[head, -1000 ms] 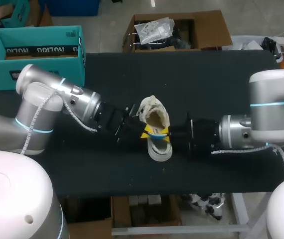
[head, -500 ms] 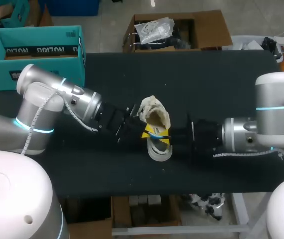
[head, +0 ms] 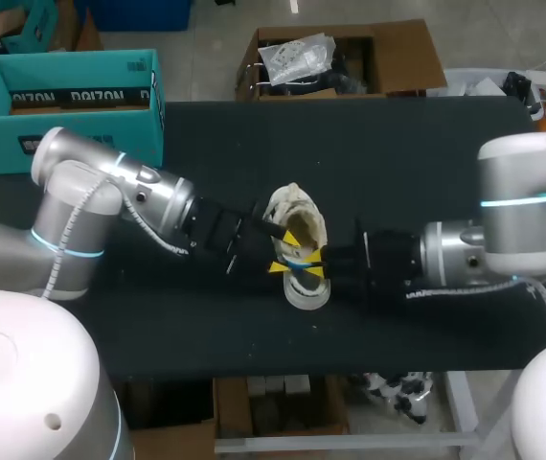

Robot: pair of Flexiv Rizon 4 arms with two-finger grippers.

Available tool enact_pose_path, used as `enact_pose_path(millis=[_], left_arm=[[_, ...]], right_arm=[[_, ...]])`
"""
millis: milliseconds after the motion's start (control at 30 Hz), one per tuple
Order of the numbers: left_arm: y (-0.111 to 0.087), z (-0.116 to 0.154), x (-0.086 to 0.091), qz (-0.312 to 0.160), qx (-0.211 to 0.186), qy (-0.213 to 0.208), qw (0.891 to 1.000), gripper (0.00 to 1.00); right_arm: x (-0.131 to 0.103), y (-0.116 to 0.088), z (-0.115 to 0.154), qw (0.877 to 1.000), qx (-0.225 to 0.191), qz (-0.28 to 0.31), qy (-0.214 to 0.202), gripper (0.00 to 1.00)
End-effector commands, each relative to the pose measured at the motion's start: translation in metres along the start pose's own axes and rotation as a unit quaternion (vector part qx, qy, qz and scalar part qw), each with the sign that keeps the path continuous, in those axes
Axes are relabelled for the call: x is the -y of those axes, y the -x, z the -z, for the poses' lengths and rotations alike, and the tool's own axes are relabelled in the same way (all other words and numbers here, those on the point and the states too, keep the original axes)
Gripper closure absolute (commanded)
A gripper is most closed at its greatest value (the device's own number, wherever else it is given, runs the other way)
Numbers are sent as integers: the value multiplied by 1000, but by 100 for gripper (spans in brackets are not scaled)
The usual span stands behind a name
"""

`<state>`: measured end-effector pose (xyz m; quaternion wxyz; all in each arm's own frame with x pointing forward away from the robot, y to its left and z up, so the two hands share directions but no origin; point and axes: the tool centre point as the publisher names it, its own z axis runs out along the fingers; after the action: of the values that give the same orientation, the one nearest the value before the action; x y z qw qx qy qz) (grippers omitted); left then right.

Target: Open the shoe tongue, take the insole out of the shoe, put the insole back into the shoe, and pack the shoe into the shoebox

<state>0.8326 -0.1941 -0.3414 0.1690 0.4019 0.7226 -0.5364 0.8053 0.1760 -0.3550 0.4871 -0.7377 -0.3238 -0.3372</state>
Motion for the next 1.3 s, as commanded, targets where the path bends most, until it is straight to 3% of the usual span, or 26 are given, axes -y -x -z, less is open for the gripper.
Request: enact_pose_path(millis=[33, 67, 467, 600, 667, 733, 767, 833, 967, 1033, 1100, 1133, 1167, 1267, 1300], left_arm=[[-1, 11, 8, 5, -4, 4, 1000, 14], [0, 15, 11, 5, -4, 3, 1000, 0], [23, 76, 48, 39, 18, 40, 998, 0], [25, 87, 58, 52, 18, 55, 997, 0], [26, 94, 64, 57, 19, 63, 996, 0], [25, 101, 68, 61, 15, 81, 995, 0], [25, 105, 70, 62, 14, 81, 995, 0], [23, 113, 73, 69, 10, 105, 992, 0], [21, 130, 75, 68, -25, 160, 984, 0], [21, 130, 75, 68, -25, 160, 984, 0], [21, 130, 75, 68, -25, 160, 984, 0], [21, 130, 75, 68, -25, 160, 984, 0], [21, 130, 75, 68, -25, 160, 984, 0], [21, 130, 75, 68, -25, 160, 984, 0], [24, 135, 72, 94, -14, 157, 983, 0]], right_arm=[[-3, -1, 0, 1000, 11, 4, 3, 100], [-2, -1, 1, 1000, 17, 7, 6, 100], [5, 12, 5, 987, 137, 26, 76, 100], [4, 16, 1, 986, 146, 22, 74, 100], [6, 16, 5, 989, 133, 20, 68, 69], [10, 15, 11, 989, 127, 21, 74, 52], [13, 14, 15, 990, 118, 22, 74, 37], [20, 12, 23, 990, 114, 25, 80, 23], [36, 3, 35, 991, 98, 35, 82, 33], [45, -1, 36, 991, 97, 37, 82, 39], [52, -4, 34, 993, 86, 43, 64, 59], [54, -5, 30, 993, 90, 43, 62, 74], [55, -6, 26, 993, 91, 48, 53, 100], [56, -10, 15, 994, 88, 54, 44, 100], [55, -11, 12, 994, 82, 55, 39, 100]])
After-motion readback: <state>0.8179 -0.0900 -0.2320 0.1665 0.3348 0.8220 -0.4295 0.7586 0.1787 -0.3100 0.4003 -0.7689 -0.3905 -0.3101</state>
